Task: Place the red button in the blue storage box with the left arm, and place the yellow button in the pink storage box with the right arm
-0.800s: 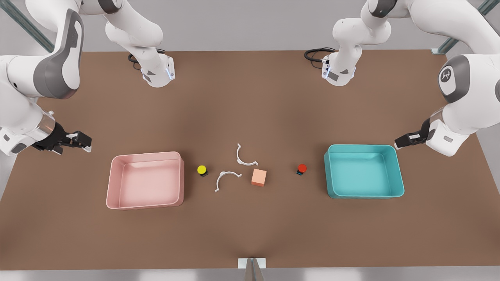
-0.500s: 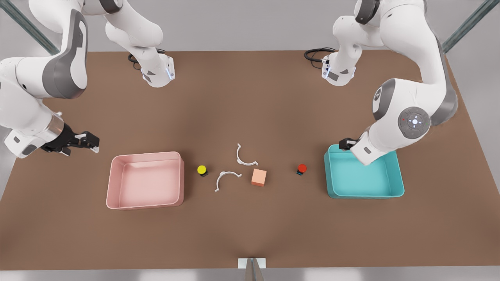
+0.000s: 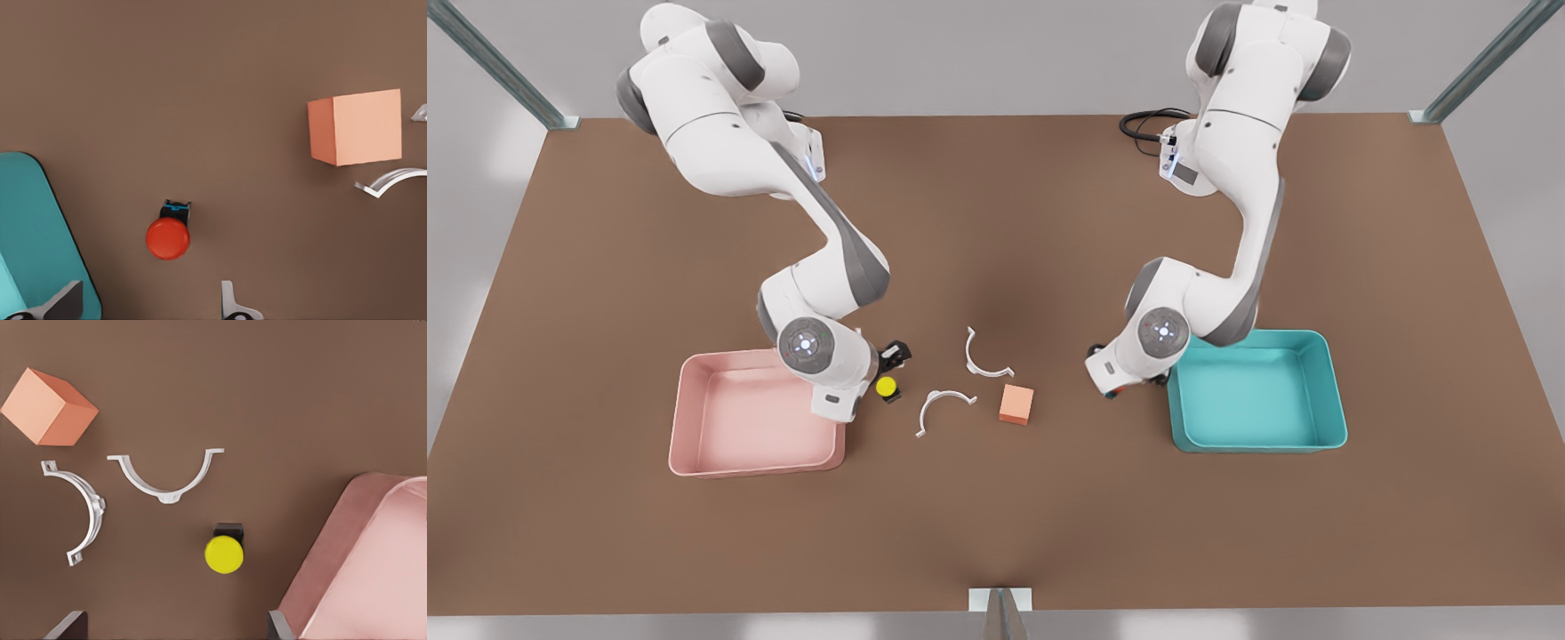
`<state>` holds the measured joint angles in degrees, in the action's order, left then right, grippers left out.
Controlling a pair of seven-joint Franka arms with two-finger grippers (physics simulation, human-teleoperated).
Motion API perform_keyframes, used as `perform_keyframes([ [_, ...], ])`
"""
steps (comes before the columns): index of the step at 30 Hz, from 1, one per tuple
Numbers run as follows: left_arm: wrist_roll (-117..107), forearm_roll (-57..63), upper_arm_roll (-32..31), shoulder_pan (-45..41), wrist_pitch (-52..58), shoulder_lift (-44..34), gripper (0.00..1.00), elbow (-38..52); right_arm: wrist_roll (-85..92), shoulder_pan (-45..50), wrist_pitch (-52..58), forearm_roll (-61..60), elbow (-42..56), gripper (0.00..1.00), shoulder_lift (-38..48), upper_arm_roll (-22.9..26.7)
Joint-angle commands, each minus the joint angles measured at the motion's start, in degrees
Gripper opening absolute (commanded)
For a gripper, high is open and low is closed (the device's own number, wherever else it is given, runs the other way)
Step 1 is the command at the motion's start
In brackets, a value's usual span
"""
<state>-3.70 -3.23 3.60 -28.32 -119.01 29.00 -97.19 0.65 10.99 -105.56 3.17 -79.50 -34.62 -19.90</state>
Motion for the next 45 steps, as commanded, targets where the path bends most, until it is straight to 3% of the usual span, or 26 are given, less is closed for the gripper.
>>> perform_keyframes([
  [1, 2.6, 0.1, 0.0, 0.0, -15.6, -0.3, 1.00, -3.0, -6.4, 1.2, -4.8, 1.7, 0.0, 1.00, -1.3, 0.0],
  [12, 2.5, 0.1, -0.2, -1.7, -22.4, 1.4, 1.00, -9.0, -4.0, 0.3, -9.1, 3.4, -8.6, 1.00, -3.1, -0.1],
  [21, 3.6, 0.1, -0.1, -1.4, -22.6, 4.2, 1.00, -9.8, -3.9, -3.1, -25.0, 3.5, -20.2, 1.00, -1.1, -0.3],
  [29, 3.6, 0.1, -0.1, -1.5, -25.0, 6.1, 1.00, -11.2, -2.1, -4.0, -29.1, 6.0, -20.9, 1.00, -2.9, -0.4],
  [31, 3.6, 0.1, -0.1, -1.5, -25.0, 6.2, 0.86, -11.2, -1.9, -3.9, -29.8, 6.1, -20.9, 1.00, -3.5, -0.4],
  [33, 3.6, 0.1, -0.1, -1.5, -25.0, 6.2, 0.78, -11.2, -0.2, -4.0, -29.8, 6.1, -20.9, 1.00, -4.1, -0.4],
  [45, 3.6, 0.1, -0.1, -1.4, -25.0, 6.1, 0.60, -11.2, 1.2, -3.7, -29.7, 5.9, -22.7, 1.00, -5.8, -0.5],
])
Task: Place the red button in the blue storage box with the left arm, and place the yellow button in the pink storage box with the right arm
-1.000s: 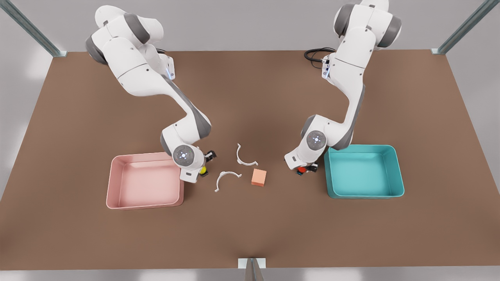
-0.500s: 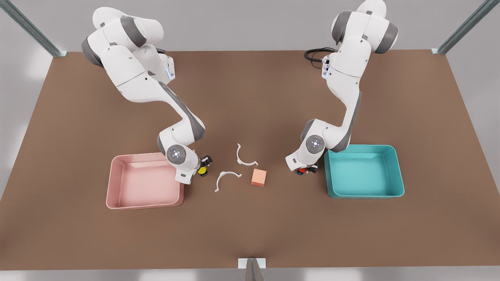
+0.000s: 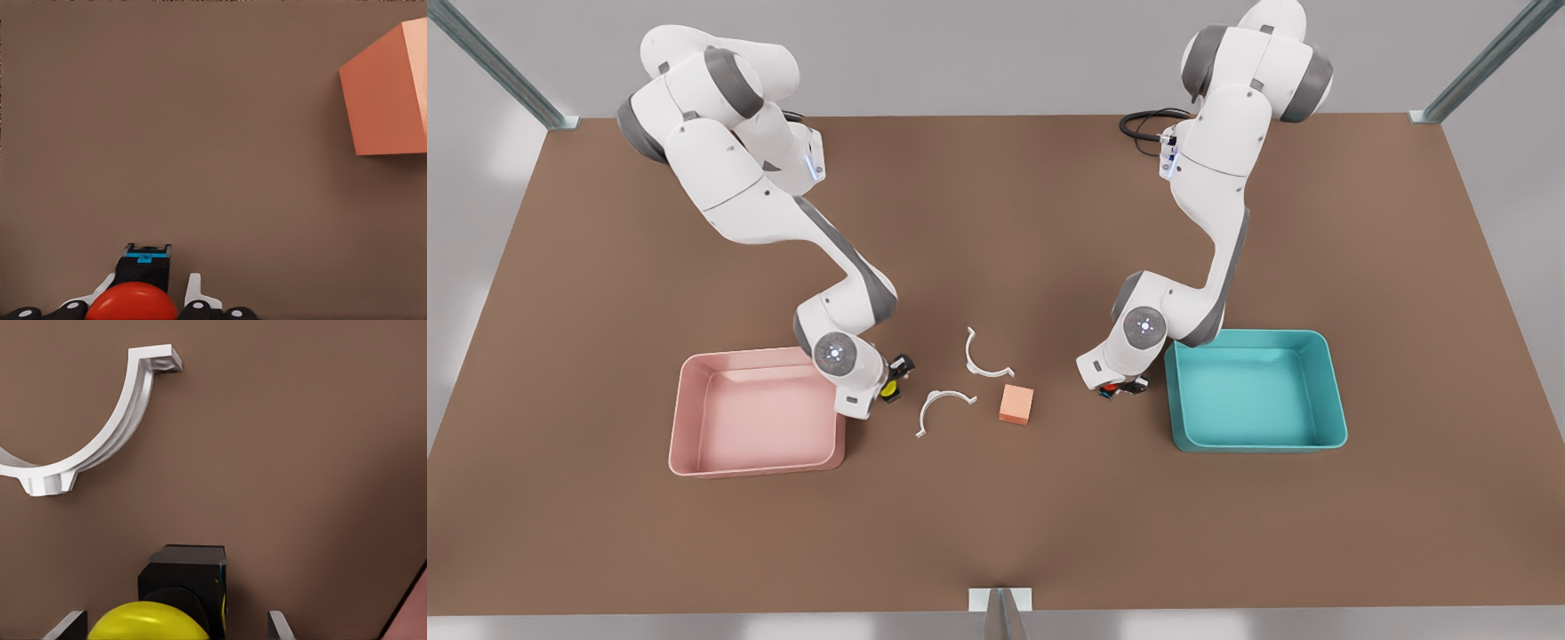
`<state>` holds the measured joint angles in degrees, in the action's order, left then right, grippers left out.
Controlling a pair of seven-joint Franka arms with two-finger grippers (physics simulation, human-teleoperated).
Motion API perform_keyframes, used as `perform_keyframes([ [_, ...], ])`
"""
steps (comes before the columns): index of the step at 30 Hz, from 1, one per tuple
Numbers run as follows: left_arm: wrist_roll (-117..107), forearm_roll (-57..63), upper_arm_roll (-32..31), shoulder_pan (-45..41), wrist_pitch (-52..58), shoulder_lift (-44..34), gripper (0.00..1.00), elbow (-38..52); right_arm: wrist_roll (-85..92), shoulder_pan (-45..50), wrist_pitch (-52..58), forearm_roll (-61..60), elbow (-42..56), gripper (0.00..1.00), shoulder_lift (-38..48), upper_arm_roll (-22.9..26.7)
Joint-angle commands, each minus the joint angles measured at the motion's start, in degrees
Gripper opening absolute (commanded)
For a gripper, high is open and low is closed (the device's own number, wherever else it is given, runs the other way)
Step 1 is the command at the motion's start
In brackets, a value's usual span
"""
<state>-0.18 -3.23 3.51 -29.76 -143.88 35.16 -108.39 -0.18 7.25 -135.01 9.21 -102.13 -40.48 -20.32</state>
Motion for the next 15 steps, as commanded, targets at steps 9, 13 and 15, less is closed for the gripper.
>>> perform_keyframes([
  [9, -0.3, 0.1, 0.2, 1.3, 0.9, -5.3, 0.52, 0.5, 2.2, 0.3, -1.1, -0.1, 0.4, 0.31, 0.4, -0.6],
  [13, 10.3, -0.1, 0.1, 9.6, 13.7, -16.3, 0.52, 0.6, 2.0, -0.2, -0.4, -0.2, 1.4, 0.30, 7.0, -1.0],
  [15, 23.0, -0.2, 0.1, 16.0, 19.9, -19.4, 0.52, 0.8, 1.9, -2.2, 2.4, -0.4, 1.4, 0.30, 11.6, -0.9],
])
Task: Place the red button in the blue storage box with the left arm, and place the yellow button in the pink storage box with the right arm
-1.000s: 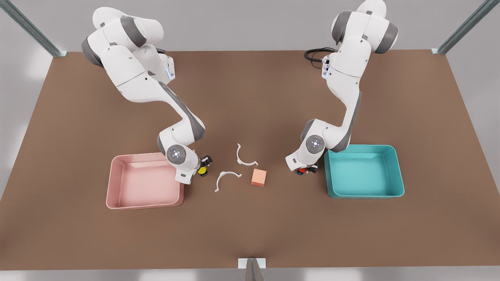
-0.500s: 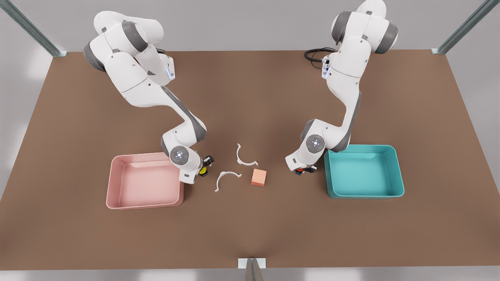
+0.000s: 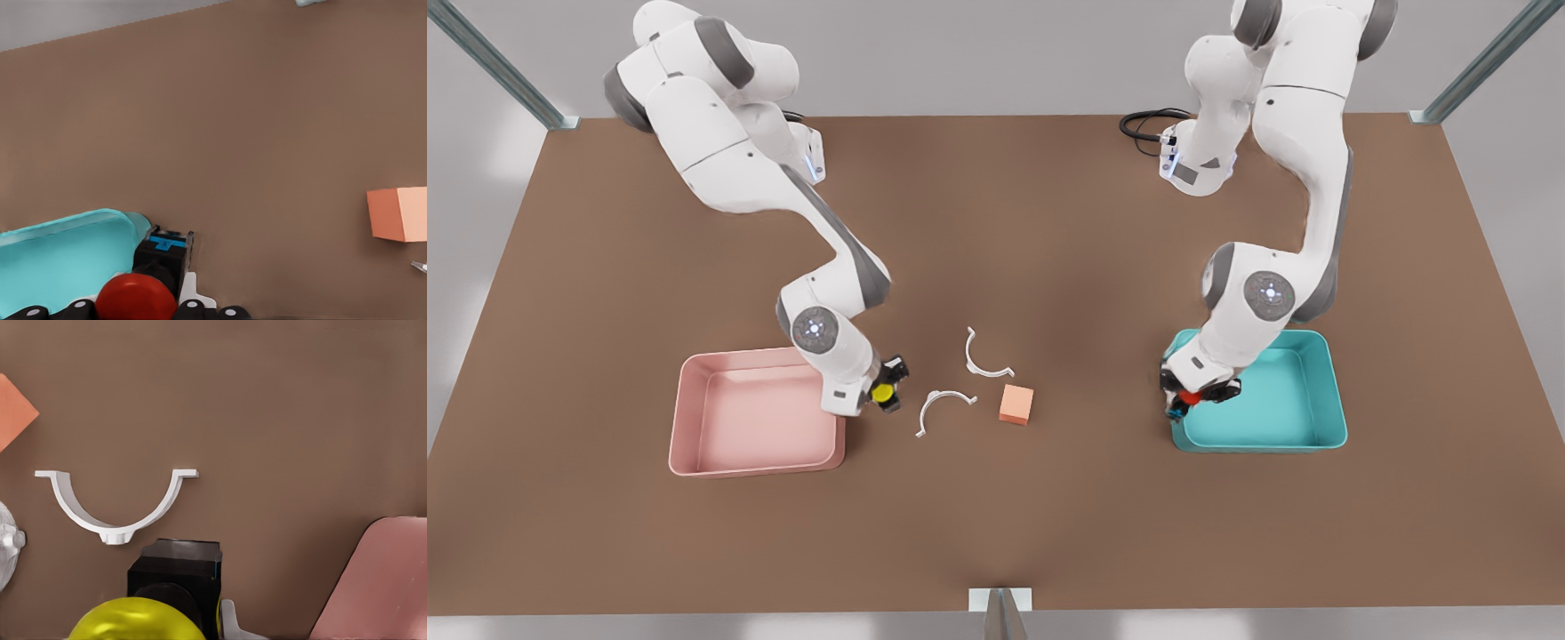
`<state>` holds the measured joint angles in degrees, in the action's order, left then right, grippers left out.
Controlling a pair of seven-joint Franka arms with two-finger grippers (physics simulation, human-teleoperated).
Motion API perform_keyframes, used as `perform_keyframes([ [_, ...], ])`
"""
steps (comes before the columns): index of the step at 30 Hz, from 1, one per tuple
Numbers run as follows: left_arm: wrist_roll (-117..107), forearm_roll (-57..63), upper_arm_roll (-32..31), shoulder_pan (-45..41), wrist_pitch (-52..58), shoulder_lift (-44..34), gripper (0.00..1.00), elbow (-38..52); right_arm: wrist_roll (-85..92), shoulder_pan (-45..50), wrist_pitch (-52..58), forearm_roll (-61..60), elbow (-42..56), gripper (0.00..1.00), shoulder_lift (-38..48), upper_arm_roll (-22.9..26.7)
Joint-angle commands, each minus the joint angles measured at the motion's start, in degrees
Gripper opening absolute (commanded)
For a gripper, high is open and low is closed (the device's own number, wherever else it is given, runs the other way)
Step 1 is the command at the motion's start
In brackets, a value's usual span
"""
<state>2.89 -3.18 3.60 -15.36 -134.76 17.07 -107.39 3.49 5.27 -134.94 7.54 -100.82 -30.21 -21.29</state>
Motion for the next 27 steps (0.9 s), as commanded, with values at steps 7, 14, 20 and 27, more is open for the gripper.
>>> perform_keyframes([
  [7, 48.2, -3.1, 0.1, 16.9, 18.3, -0.1, 0.50, 1.3, 4.1, -16.9, 7.1, 1.3, -2.2, 0.31, 5.8, 0.2],
  [14, 48.2, -5.3, 0.0, 16.8, 18.0, 6.0, 0.51, 2.5, 3.5, -17.8, 3.8, 1.3, -2.5, 0.67, -1.3, 0.5],
  [20, 47.9, -8.7, 0.1, 16.8, 14.3, 12.7, 0.61, 3.8, 1.0, -17.6, 4.1, 1.3, -2.1, 1.00, -1.8, 0.5],
  [27, 32.3, -9.6, -0.1, 15.8, 16.0, 10.4, 1.00, 7.6, -4.7, -13.2, 37.6, 3.6, 28.0, 1.00, 4.5, 0.1],
])
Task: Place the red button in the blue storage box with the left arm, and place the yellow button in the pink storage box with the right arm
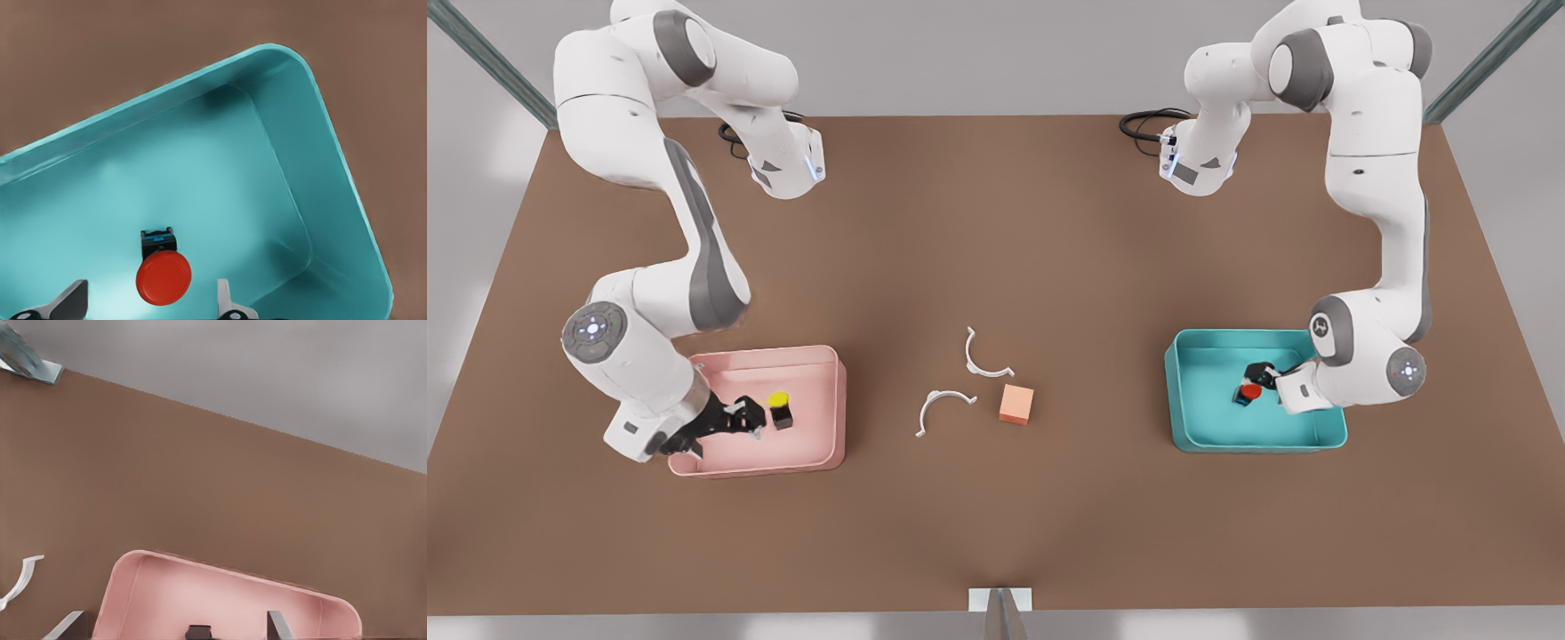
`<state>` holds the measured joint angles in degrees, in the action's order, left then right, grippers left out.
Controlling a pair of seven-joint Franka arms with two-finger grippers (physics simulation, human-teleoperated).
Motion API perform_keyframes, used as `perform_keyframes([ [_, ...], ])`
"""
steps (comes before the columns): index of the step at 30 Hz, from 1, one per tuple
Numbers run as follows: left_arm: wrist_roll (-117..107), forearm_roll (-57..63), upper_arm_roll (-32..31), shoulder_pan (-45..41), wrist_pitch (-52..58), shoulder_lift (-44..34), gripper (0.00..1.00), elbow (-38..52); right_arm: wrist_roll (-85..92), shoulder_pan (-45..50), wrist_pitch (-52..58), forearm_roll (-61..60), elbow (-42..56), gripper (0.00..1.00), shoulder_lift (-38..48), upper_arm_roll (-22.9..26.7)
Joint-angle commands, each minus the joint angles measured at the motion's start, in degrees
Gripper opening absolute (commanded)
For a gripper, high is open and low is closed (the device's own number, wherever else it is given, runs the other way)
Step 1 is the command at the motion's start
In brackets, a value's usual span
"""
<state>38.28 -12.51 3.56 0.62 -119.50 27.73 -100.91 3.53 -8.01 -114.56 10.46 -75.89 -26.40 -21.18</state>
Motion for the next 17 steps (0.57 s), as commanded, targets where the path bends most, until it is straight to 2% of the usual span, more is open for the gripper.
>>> perform_keyframes([
  [1, -7.9, -0.1, 0.0, 0.0, 1.1, -3.6, 1.00, 1.2, -4.7, 0.0, 21.6, 0.2, 3.2, 1.00, 5.5, 0.1],
  [2, -17.3, 0.4, 0.0, -0.2, 4.7, -5.9, 1.00, 2.2, -4.9, -1.2, 24.9, -3.1, 2.4, 1.00, 8.2, 0.1],
  [4, -35.4, 0.6, 0.2, 1.0, 21.0, -6.1, 1.00, 14.5, -4.5, -3.1, 24.9, -5.6, 2.0, 1.00, 11.1, -0.2],
  [6, -44.5, 6.8, 0.3, 0.8, 28.8, -7.1, 1.00, 21.1, -4.2, -3.1, 24.3, -1.8, 1.9, 1.00, 10.4, 0.1],
  [7, -46.6, 6.8, 0.3, 0.6, 31.0, -10.6, 1.00, 22.7, -3.5, -3.4, 24.4, -2.4, 2.1, 1.00, 10.7, 0.1],
  [8, -46.4, 6.6, 0.0, 0.5, 30.7, -15.1, 1.00, 20.9, -3.4, 0.6, 24.9, -2.4, 1.2, 1.00, 13.6, 3.4],
  [9, -46.0, 6.5, -0.5, 0.7, 30.6, -18.3, 1.00, 19.1, -2.7, 10.2, 24.9, -2.6, -1.3, 1.00, 16.5, 14.2],
  [10, -44.3, 6.7, -0.7, 0.6, 30.6, -19.0, 1.00, 18.7, -0.9, 10.6, 22.4, -4.8, -7.4, 1.00, 20.3, 16.3],
  [17, -44.0, 6.9, -1.8, 1.0, 28.8, -19.6, 1.00, 16.8, -1.3, 11.0, 22.2, -8.1, -7.4, 1.00, 19.2, 16.9],
])
